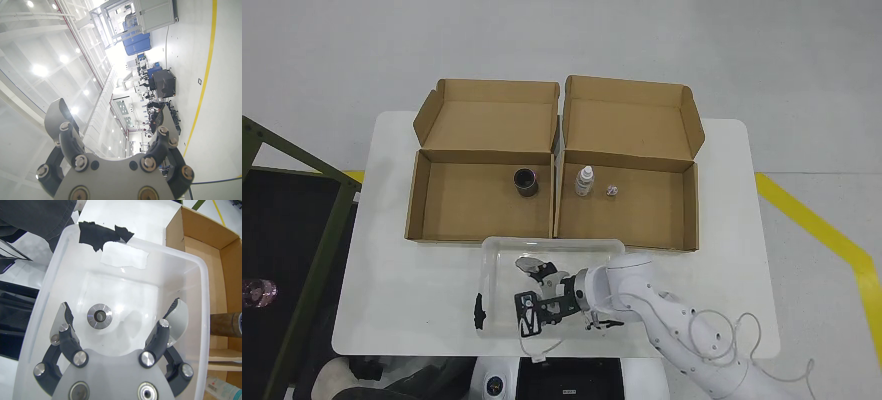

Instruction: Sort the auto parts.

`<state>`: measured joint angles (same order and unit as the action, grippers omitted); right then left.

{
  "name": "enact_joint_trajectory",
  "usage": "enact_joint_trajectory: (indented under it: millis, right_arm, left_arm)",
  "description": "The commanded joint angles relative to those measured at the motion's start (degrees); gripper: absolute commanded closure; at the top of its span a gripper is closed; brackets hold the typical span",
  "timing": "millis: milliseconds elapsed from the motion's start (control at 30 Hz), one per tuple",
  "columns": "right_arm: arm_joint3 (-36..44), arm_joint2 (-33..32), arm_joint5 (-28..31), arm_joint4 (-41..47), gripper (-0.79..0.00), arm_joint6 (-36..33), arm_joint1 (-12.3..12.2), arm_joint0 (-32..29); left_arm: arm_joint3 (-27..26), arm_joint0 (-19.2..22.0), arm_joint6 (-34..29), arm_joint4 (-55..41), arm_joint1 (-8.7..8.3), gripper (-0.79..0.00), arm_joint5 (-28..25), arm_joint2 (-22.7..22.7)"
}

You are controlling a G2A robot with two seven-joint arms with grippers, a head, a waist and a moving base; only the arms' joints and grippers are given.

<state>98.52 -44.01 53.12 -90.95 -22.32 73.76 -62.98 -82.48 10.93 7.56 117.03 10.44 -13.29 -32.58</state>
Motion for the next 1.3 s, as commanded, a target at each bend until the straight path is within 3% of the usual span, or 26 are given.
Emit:
enact_joint_trajectory:
  millis: [0,167,267,400,433,767,933,1267]
  right_arm:
    - [-0.8,0.2,-0.3,-0.2,-0.785,-0.2,0.0,0.3]
    - [-1.8,1.2,-0.4,-1.0,-0.785,-0.8,0.1,0.9]
    - [-2.1,1.8,-0.5,-1.5,-0.739,-1.4,0.1,1.1]
    - [-2.5,2.4,-0.9,-2.0,-0.505,-1.9,0.2,1.3]
    - [-2.6,2.6,-0.8,-2.1,-0.400,-1.9,0.2,1.4]
    - [-3.6,4.3,0.3,-1.8,-0.215,-2.7,0.5,2.4]
    - [-3.4,5.0,0.4,-1.6,0.000,-2.9,0.6,2.9]
    - [-0.6,4.5,0.4,-0.7,0.000,-2.4,0.5,3.8]
  left_arm:
    - [0.0,0.0,0.0,0.0,0.00,-0.785,0.0,0.0]
    - [0.0,0.0,0.0,0.0,0.00,-0.785,0.0,0.0]
    - [0.0,0.0,0.0,0.0,0.00,-0.785,0.0,0.0]
    - [0.0,0.0,0.0,0.0,0.00,-0.785,0.0,0.0]
    - [0.0,0.0,0.0,0.0,0.00,-0.785,0.0,0.0]
    - [0.0,0.0,0.0,0.0,0.00,-0.785,0.0,0.0]
    - [0.0,0.0,0.0,0.0,0.00,-0.785,0.0,0.0]
    - [0.0,0.0,0.0,0.0,0.00,-0.785,0.0,0.0]
